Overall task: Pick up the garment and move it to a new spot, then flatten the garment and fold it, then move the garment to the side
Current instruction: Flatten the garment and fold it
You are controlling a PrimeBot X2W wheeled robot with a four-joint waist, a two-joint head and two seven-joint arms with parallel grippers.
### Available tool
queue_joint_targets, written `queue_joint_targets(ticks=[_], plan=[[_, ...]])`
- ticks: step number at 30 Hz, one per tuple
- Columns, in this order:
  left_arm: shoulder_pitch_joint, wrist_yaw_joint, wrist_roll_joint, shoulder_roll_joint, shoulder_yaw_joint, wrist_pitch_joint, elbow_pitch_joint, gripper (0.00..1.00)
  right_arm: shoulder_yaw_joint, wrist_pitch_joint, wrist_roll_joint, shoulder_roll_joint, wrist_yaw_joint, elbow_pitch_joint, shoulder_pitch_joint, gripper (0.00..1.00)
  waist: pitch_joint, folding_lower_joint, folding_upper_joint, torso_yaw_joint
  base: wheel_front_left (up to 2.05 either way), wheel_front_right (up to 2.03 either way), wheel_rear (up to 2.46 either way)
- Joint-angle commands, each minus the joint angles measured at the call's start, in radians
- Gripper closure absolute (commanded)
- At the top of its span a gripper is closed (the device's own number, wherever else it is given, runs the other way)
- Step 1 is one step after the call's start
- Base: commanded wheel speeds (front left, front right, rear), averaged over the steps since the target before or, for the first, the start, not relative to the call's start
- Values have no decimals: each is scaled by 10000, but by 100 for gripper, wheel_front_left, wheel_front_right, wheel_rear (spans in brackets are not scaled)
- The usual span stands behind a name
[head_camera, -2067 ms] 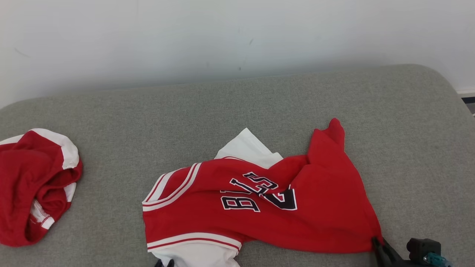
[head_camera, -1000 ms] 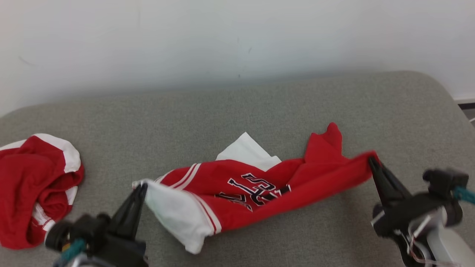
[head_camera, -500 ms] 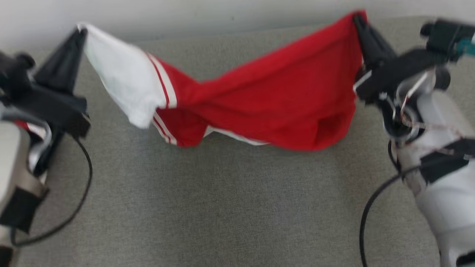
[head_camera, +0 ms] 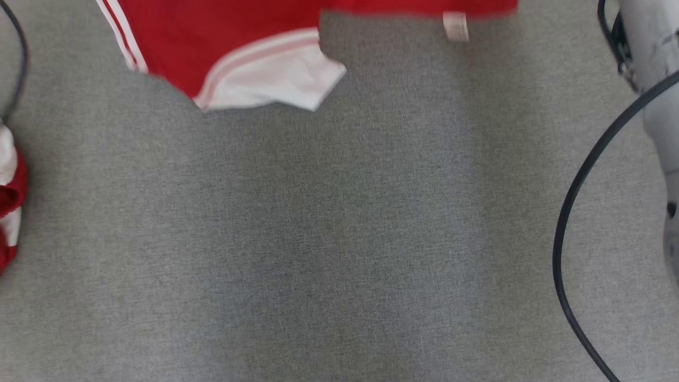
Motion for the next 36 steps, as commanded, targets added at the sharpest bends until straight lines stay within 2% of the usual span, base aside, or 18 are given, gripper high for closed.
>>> queue_joint_targets(ticks=[1, 10, 18, 27, 36], plan=[[-343, 11, -123, -9, -1, -106, 173, 100, 5, -144, 41, 71, 5, 203, -298, 100, 229, -3, -3, -53, 0, 0, 0], [-2626, 11, 149, -169, -665, 74, 1336, 100, 186, -838, -270, 522, 5, 2136, -2041, 100, 278, -3, -3, -307, 0, 0, 0], [-4165, 11, -185, -927, -991, -83, 2355, 100, 543, -1165, -320, 384, 5, 2769, -2573, 100, 532, -3, -3, -192, 0, 0, 0], [-4159, 11, -552, -779, -1424, -656, 2511, 100, 1119, -1232, 292, 217, 5, 2142, -2075, 100, 1089, -3, -3, -187, 0, 0, 0], [-2426, 16, -1457, -214, -1317, -1358, 1537, 100, 2140, -1103, 1515, -101, 5, 651, -502, 100, 745, -3, -3, -247, 0, 0, 0]])
